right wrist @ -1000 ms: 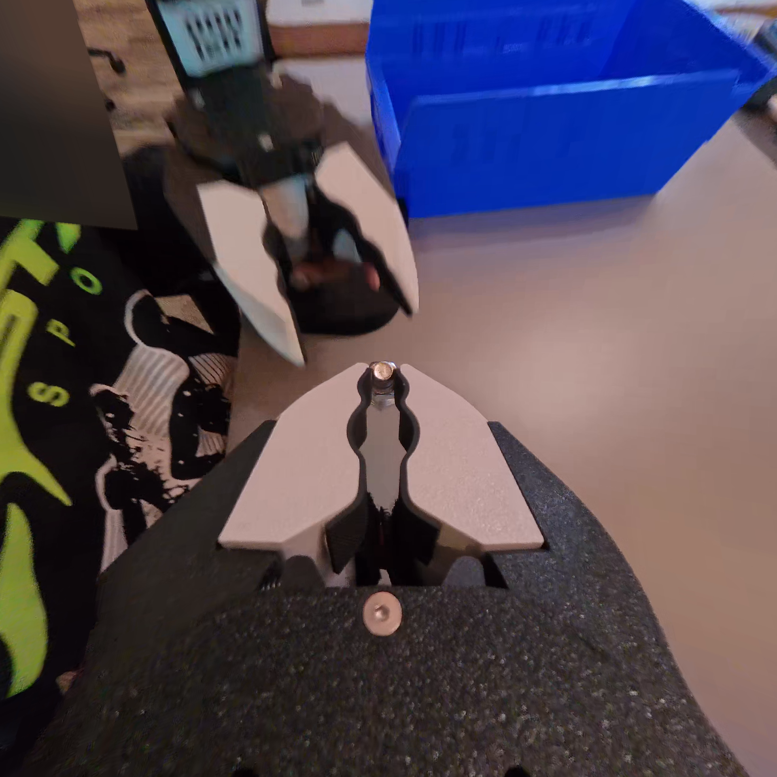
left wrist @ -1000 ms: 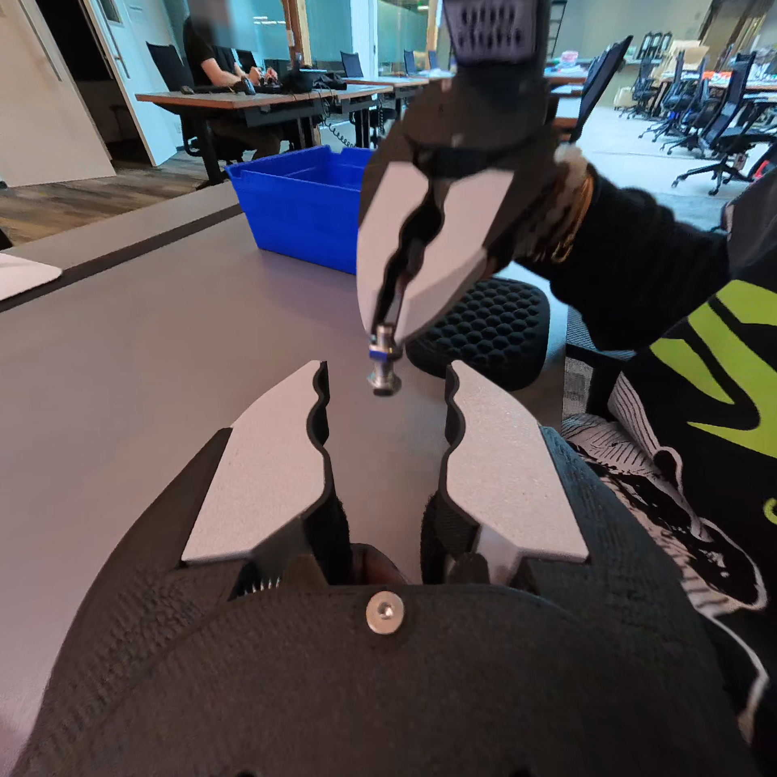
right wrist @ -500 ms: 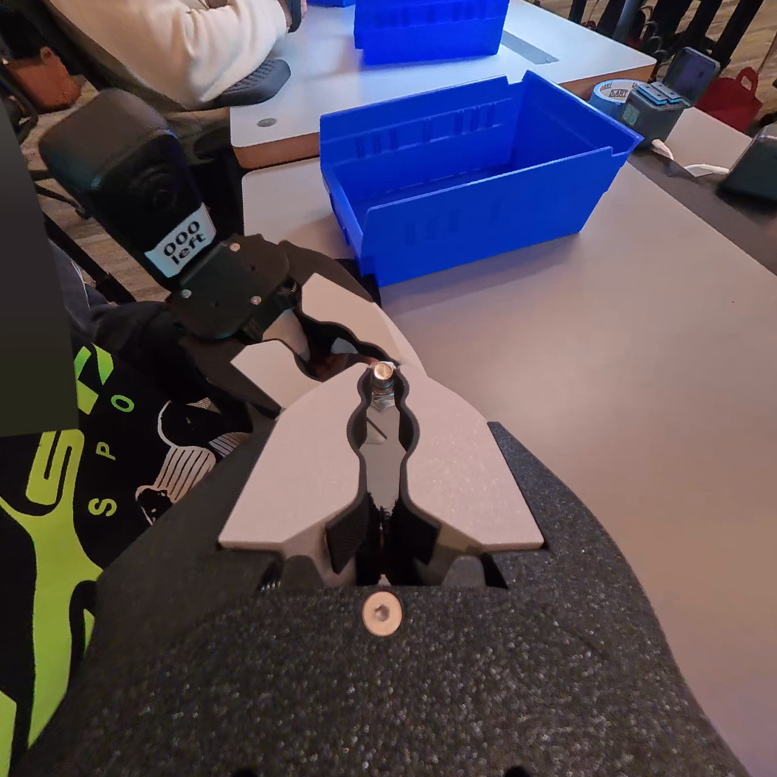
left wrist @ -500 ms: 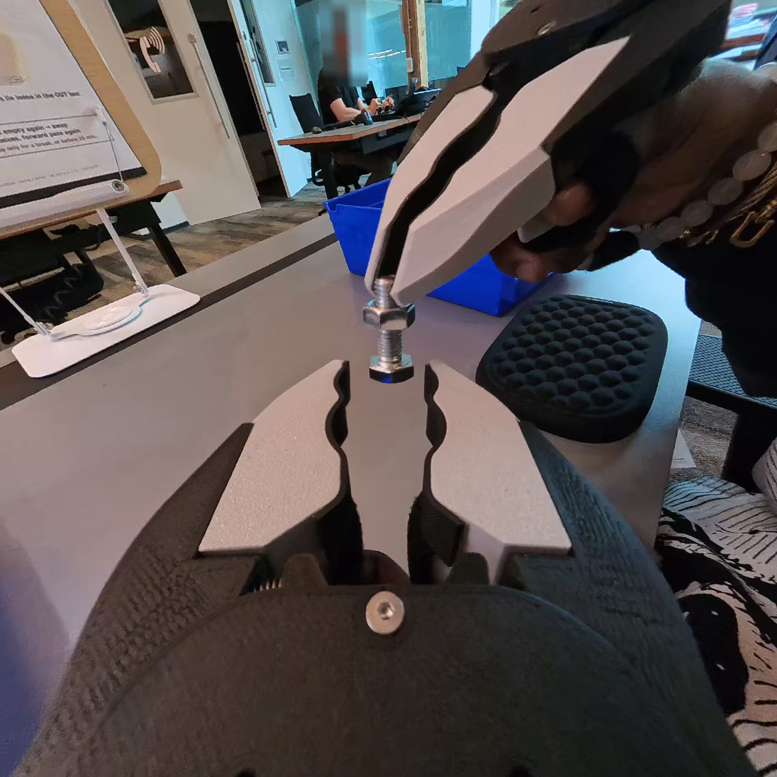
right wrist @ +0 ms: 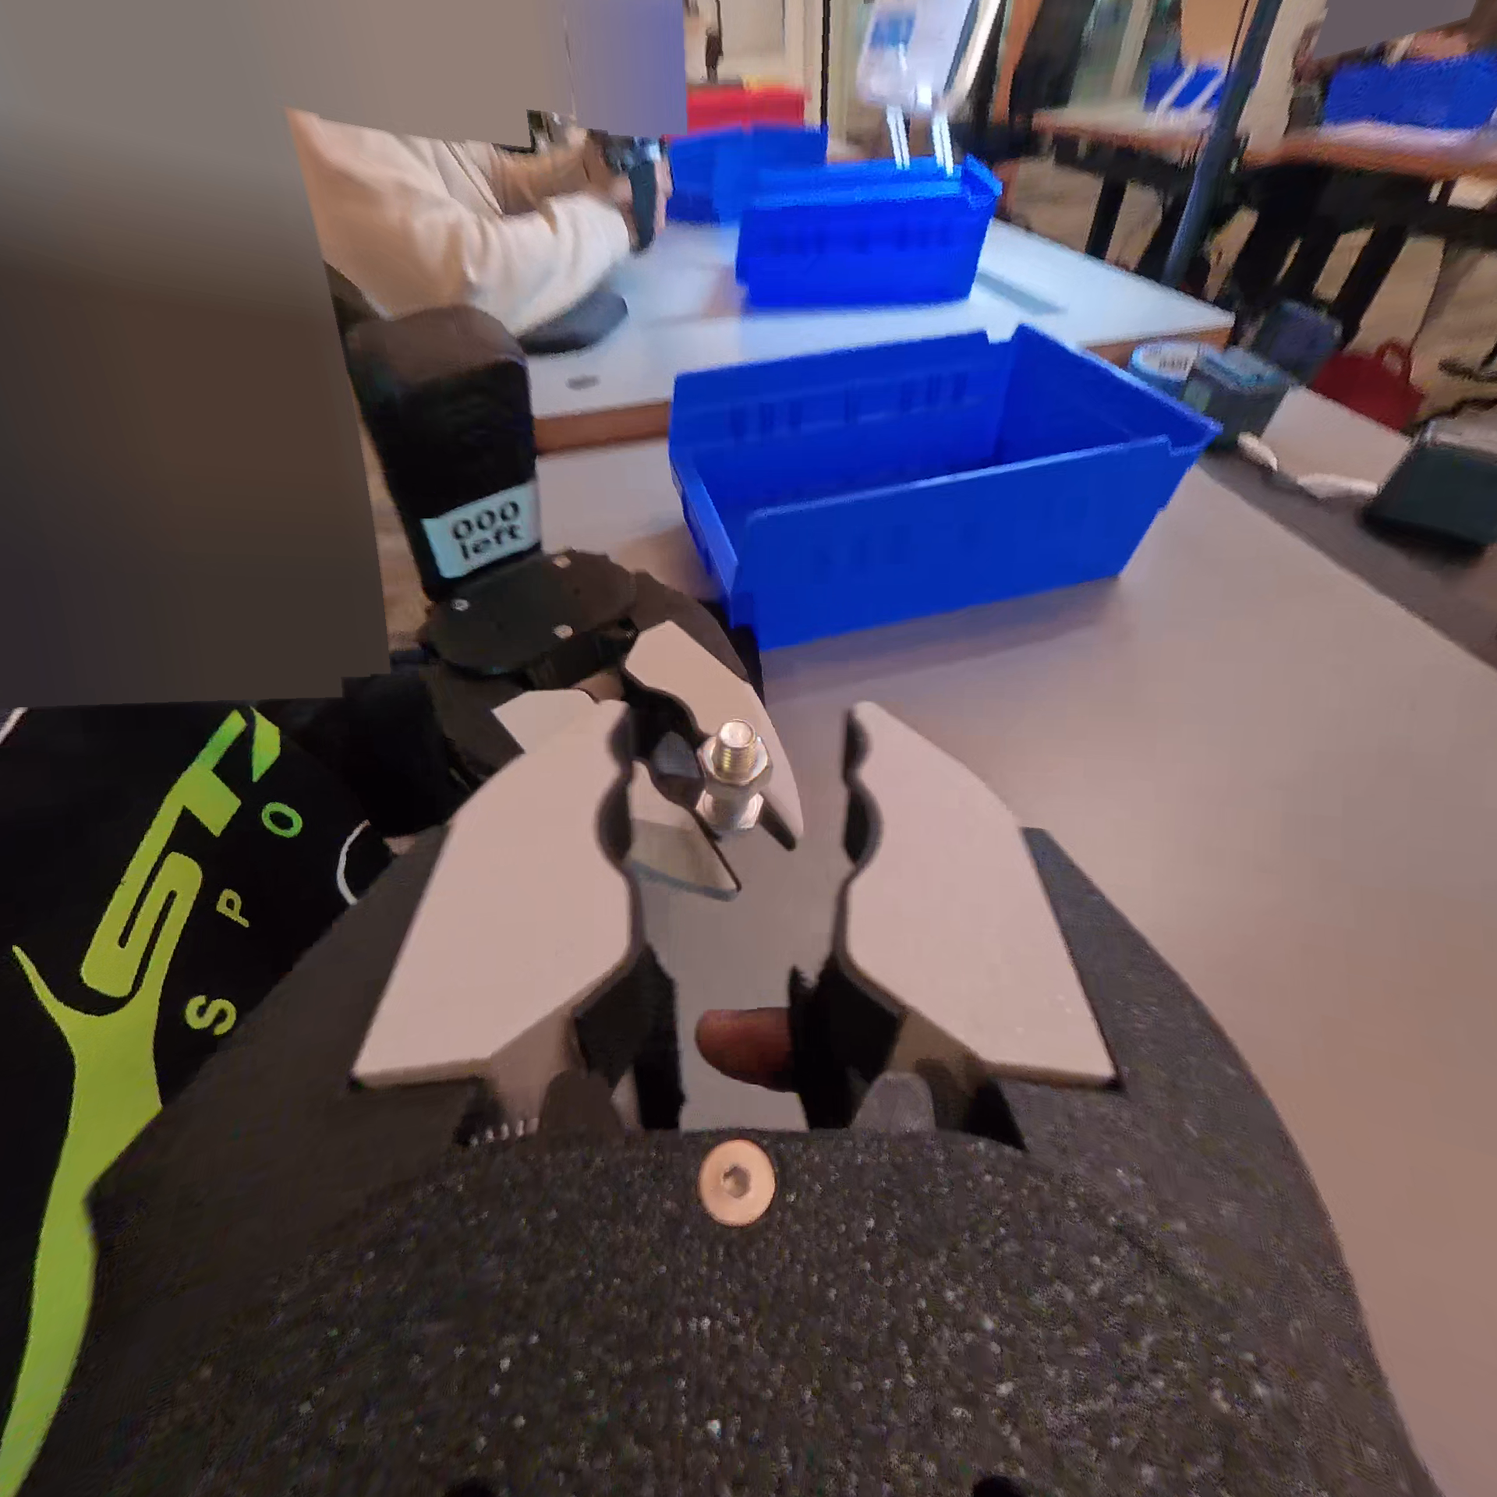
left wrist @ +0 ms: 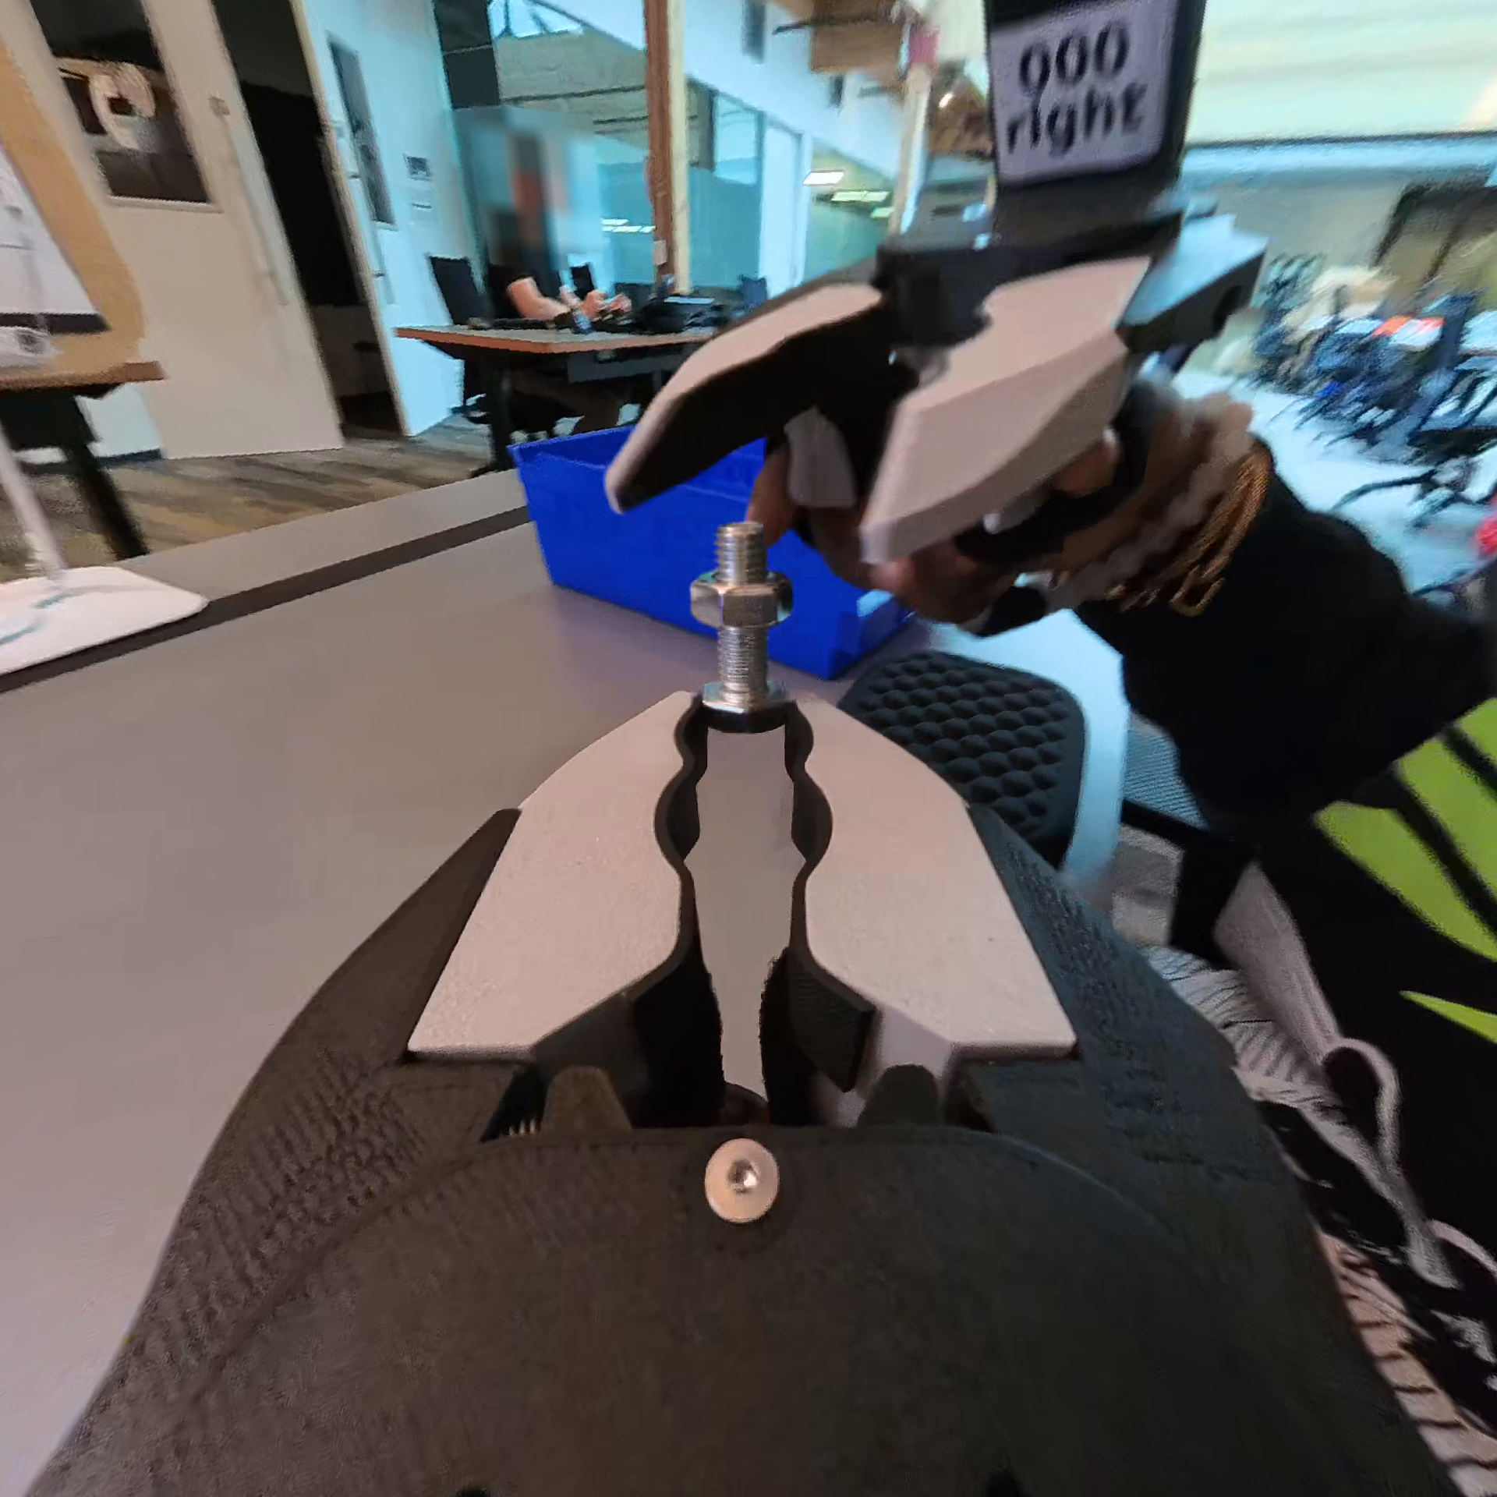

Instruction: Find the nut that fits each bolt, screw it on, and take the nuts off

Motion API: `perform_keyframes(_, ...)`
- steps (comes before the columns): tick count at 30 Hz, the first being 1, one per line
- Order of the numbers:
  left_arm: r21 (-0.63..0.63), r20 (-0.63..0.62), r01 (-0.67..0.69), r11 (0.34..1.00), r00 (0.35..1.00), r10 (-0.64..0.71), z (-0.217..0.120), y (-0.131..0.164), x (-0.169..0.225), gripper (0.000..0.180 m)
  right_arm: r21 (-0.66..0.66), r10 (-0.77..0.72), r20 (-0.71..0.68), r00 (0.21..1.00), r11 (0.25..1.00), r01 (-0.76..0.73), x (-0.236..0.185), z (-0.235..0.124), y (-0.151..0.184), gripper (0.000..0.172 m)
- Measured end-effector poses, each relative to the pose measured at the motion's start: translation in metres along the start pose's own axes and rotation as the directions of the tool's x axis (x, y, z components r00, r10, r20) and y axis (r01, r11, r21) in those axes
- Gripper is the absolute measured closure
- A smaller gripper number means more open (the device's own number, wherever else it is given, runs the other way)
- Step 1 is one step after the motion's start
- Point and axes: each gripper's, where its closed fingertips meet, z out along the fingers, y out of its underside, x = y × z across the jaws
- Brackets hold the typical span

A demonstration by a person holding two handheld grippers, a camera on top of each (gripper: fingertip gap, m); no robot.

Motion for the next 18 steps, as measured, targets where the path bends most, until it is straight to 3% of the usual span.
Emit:
perform_keyframes(3,0.036,-0.066,0.051,0.998,0.997,-0.049,-0.001,-0.004,0.007,0.162,0.114,0.019,0.004,1.000,0.993,-0.019,-0.003,0.006,-0.003,0.100)
perform_keyframes(6,0.043,-0.111,0.071,0.997,0.992,-0.066,0.000,-0.004,0.015,0.162,0.168,0.010,-0.032,0.999,0.986,-0.005,-0.004,0.017,-0.001,0.095)
perform_keyframes(11,0.043,-0.141,0.062,0.997,0.988,-0.056,0.000,-0.004,0.023,0.162,0.175,-0.004,-0.088,0.996,0.984,0.019,0.000,0.028,0.003,0.098)
perform_keyframes(18,0.072,-0.182,0.064,0.995,0.982,-0.050,-0.007,-0.008,0.025,0.162,0.192,0.013,-0.076,0.997,0.981,0.002,0.001,0.012,0.003,0.102)
